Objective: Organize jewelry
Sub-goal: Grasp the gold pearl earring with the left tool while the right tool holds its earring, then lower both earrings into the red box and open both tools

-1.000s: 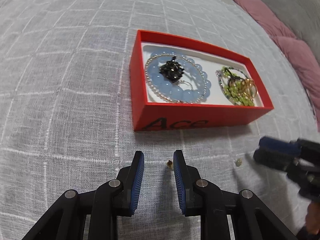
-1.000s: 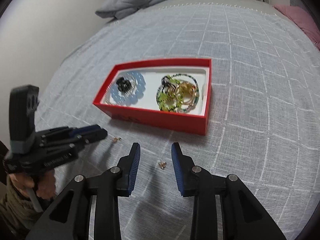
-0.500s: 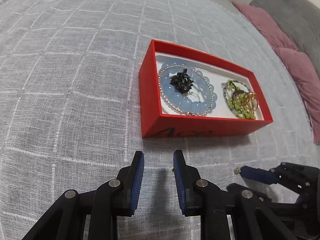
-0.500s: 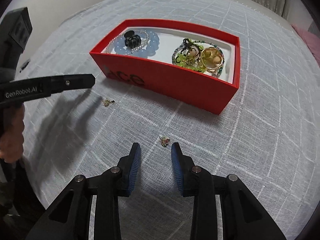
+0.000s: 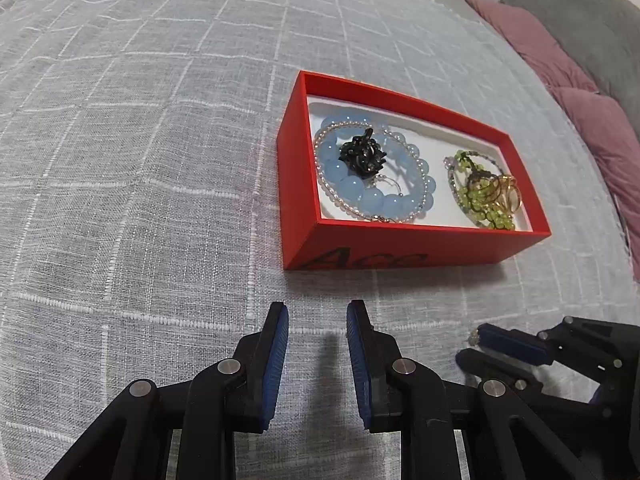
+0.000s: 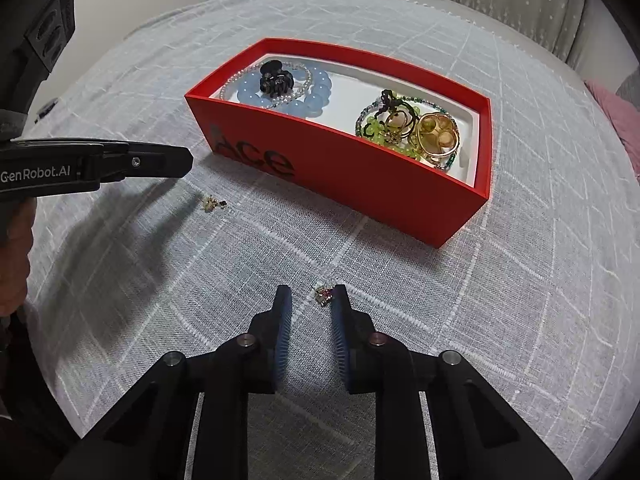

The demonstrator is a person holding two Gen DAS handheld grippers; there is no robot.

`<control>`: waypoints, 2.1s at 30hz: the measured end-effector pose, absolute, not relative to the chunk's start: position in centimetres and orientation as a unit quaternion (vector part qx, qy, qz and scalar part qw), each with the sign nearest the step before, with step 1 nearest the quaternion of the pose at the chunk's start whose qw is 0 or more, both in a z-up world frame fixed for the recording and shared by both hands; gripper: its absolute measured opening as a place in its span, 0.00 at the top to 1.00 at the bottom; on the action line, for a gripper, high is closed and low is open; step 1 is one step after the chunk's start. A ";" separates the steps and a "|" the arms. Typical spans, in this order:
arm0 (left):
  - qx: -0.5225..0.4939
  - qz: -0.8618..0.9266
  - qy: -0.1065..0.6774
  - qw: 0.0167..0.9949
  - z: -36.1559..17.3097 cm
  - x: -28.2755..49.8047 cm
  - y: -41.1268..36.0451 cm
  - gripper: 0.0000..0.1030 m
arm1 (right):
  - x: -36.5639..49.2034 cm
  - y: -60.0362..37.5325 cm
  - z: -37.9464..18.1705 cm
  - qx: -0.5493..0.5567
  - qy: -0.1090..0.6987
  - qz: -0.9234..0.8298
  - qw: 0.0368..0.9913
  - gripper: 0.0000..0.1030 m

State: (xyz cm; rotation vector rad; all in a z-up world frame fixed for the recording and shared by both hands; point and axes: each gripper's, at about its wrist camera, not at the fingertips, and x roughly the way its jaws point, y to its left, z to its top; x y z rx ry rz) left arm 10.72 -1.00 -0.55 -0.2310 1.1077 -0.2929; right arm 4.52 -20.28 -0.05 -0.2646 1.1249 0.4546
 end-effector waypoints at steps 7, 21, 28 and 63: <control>-0.116 -0.140 0.526 0.831 -0.7 10.7 -0.8 0.76 | 4.3 -19.4 -0.2 -0.138 0.520 0.219 0.814 0.91; -0.135 -0.147 0.549 0.812 -1.9 10.8 -0.9 0.76 | 4.6 -20.6 1.9 -0.086 0.505 0.234 0.827 0.92; -0.108 -0.147 0.551 0.814 -2.4 10.5 -2.3 0.71 | 4.6 -21.1 2.4 -0.066 0.503 0.228 0.831 0.92; -0.116 -0.148 0.509 0.840 0.7 10.6 -3.1 0.94 | 4.9 -22.6 4.2 -0.035 0.478 0.218 0.850 0.92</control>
